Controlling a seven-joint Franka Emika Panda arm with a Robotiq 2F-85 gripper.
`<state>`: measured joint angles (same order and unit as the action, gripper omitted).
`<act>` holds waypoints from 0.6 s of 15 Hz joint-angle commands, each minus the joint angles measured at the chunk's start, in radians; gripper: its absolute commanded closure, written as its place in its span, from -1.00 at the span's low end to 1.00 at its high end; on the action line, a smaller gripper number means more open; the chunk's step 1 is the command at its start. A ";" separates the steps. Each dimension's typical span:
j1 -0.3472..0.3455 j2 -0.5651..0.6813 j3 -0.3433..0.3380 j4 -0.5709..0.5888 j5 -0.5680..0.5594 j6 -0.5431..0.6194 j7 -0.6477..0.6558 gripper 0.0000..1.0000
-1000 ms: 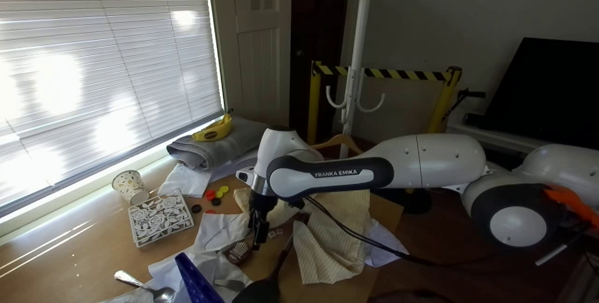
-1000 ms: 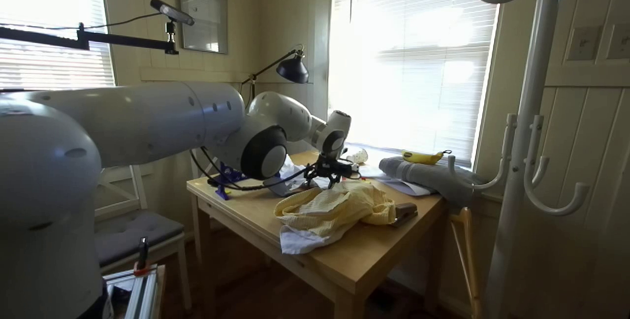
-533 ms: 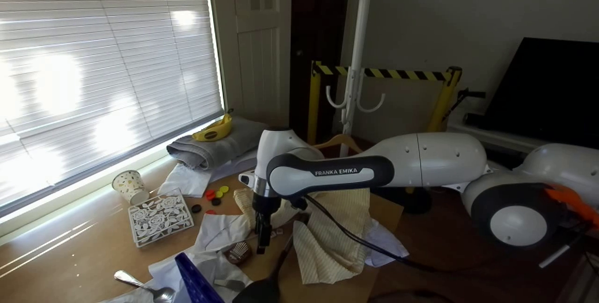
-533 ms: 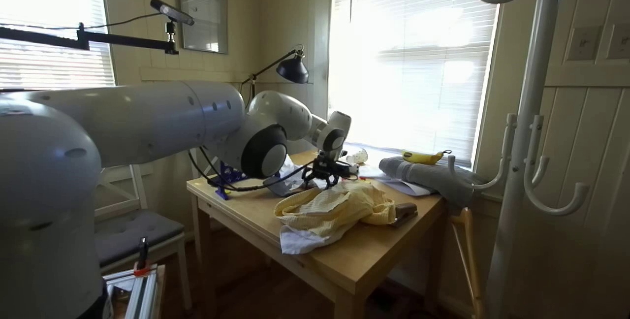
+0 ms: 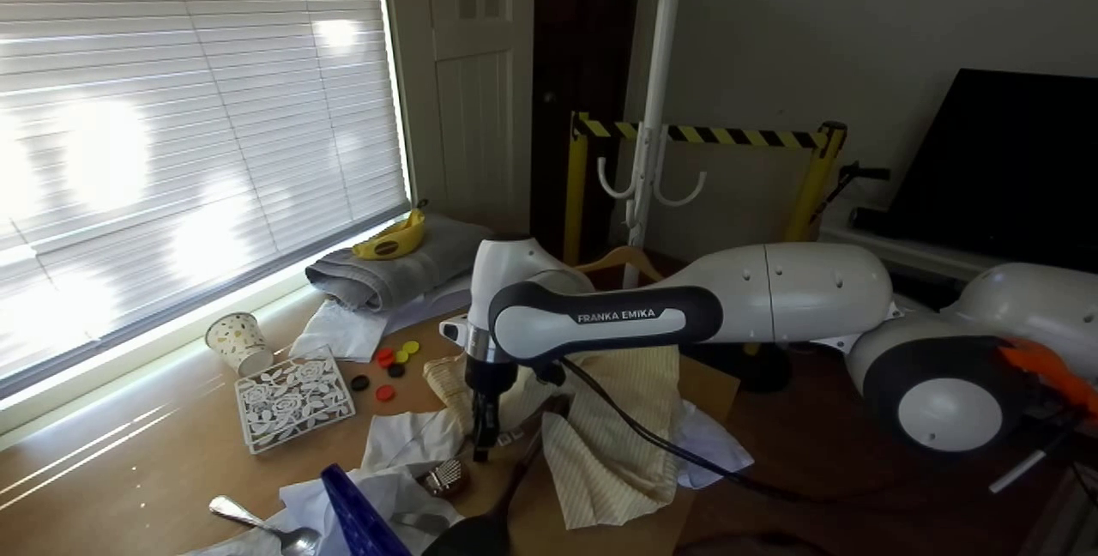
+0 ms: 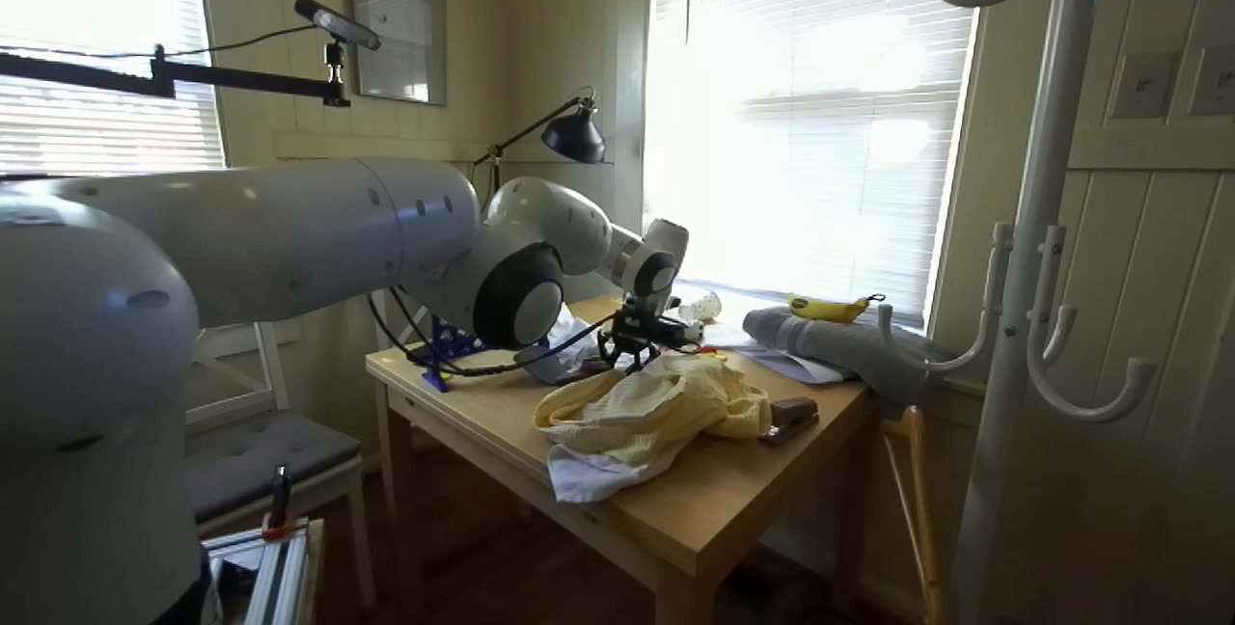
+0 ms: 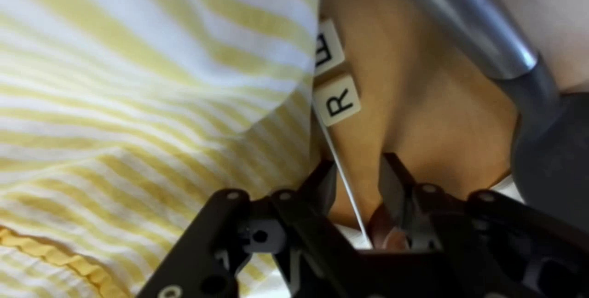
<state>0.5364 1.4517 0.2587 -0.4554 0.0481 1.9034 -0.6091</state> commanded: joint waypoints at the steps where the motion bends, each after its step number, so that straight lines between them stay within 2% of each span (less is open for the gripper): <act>1: 0.011 0.000 -0.010 0.007 -0.008 -0.014 0.007 0.95; 3: 0.016 -0.008 -0.013 0.003 -0.013 -0.003 -0.002 1.00; 9: 0.049 -0.046 -0.020 0.012 -0.028 0.028 -0.063 0.96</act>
<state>0.5647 1.4339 0.2478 -0.4536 0.0391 1.9140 -0.6423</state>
